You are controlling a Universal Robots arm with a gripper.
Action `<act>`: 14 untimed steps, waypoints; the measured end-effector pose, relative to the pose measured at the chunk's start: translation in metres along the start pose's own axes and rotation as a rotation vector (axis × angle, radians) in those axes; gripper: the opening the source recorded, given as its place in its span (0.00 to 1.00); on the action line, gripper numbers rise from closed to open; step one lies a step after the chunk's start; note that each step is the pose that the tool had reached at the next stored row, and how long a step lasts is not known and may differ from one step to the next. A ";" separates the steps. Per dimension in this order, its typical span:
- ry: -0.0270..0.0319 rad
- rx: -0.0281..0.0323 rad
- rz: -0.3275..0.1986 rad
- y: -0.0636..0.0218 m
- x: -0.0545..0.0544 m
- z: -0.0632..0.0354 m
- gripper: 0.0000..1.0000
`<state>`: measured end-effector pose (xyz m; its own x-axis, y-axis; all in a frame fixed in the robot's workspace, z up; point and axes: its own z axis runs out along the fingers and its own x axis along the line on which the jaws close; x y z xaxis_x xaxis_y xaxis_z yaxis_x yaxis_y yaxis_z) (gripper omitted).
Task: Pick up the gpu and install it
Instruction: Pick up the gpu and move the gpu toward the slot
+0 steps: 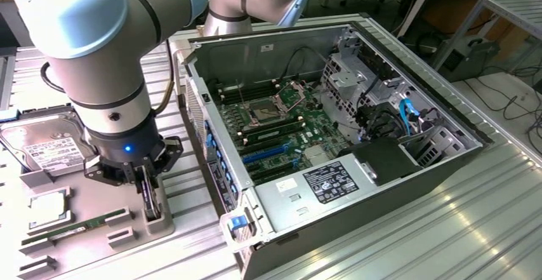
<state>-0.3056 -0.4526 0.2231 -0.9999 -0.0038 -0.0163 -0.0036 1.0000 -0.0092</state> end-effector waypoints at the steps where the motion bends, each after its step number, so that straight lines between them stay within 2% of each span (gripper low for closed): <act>1: 0.0001 0.0001 0.000 0.0000 0.000 0.0001 0.27; 10: -0.0002 -0.0002 0.000 0.0000 0.000 -0.0002 0.27; 14: -0.0002 -0.0002 0.000 -0.0001 0.000 -0.0125 0.27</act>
<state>-0.3055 -0.4526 0.2356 -0.9999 -0.0038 -0.0164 -0.0036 1.0000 -0.0090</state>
